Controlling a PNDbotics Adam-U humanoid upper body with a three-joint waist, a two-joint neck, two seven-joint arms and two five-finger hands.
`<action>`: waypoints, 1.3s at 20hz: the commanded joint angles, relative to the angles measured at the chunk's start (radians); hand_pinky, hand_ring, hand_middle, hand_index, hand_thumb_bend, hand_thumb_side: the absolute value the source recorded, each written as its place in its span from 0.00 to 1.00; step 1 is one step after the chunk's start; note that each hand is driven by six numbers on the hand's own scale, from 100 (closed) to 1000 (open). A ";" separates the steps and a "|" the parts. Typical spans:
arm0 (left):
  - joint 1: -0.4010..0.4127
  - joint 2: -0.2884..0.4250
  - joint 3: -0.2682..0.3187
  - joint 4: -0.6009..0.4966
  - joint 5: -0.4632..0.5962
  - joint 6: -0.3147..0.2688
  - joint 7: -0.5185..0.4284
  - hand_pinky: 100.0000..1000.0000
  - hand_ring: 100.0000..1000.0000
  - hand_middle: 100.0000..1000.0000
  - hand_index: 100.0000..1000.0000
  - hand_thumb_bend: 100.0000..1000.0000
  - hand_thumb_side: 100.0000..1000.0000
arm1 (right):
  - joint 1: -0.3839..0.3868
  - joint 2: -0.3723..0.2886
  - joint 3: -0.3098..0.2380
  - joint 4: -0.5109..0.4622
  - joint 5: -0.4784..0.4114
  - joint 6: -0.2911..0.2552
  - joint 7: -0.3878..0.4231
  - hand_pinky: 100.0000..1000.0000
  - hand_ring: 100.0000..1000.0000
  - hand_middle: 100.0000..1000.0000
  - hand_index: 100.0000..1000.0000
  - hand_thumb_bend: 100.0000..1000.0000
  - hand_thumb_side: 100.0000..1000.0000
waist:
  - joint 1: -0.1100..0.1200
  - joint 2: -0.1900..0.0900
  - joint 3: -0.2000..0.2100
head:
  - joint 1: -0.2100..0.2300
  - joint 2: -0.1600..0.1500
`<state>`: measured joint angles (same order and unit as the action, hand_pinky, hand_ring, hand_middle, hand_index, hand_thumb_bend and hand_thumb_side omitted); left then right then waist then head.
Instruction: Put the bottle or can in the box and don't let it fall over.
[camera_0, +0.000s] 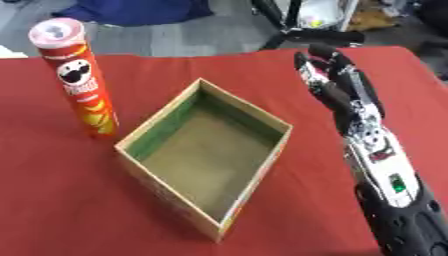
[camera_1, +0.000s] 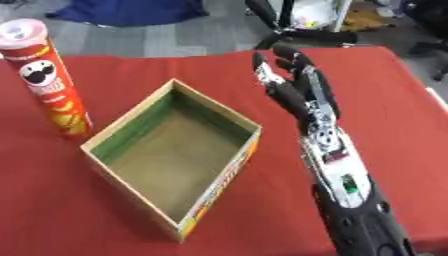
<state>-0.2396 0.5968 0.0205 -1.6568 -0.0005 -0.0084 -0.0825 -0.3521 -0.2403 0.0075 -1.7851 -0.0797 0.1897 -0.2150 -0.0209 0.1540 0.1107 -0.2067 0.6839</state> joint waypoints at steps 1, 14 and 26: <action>-0.035 0.047 -0.016 0.011 -0.004 0.010 -0.012 0.88 0.95 0.89 0.91 0.32 0.63 | -0.011 -0.006 0.001 -0.010 -0.001 -0.001 0.006 0.78 0.92 0.84 0.81 0.23 0.34 | 0.003 -0.017 -0.002 | 0.003 -0.008; -0.180 0.061 -0.068 0.152 -0.005 0.026 -0.058 0.89 0.96 0.89 0.91 0.33 0.63 | -0.014 -0.005 0.007 -0.009 -0.001 0.000 0.015 0.78 0.92 0.84 0.81 0.23 0.35 | -0.001 -0.003 -0.011 | 0.017 -0.011; -0.326 0.050 -0.094 0.285 -0.029 0.013 -0.088 0.89 0.96 0.89 0.91 0.33 0.64 | -0.029 -0.003 0.013 -0.013 -0.002 0.002 0.021 0.78 0.92 0.84 0.81 0.22 0.35 | -0.010 0.023 -0.020 | 0.028 -0.029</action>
<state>-0.5459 0.6236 -0.0769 -1.3707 -0.0237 0.0072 -0.1655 -0.3652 -0.2335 0.0199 -1.7848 -0.0797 0.1917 -0.1958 -0.0338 0.1875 0.0912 -0.1814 0.6710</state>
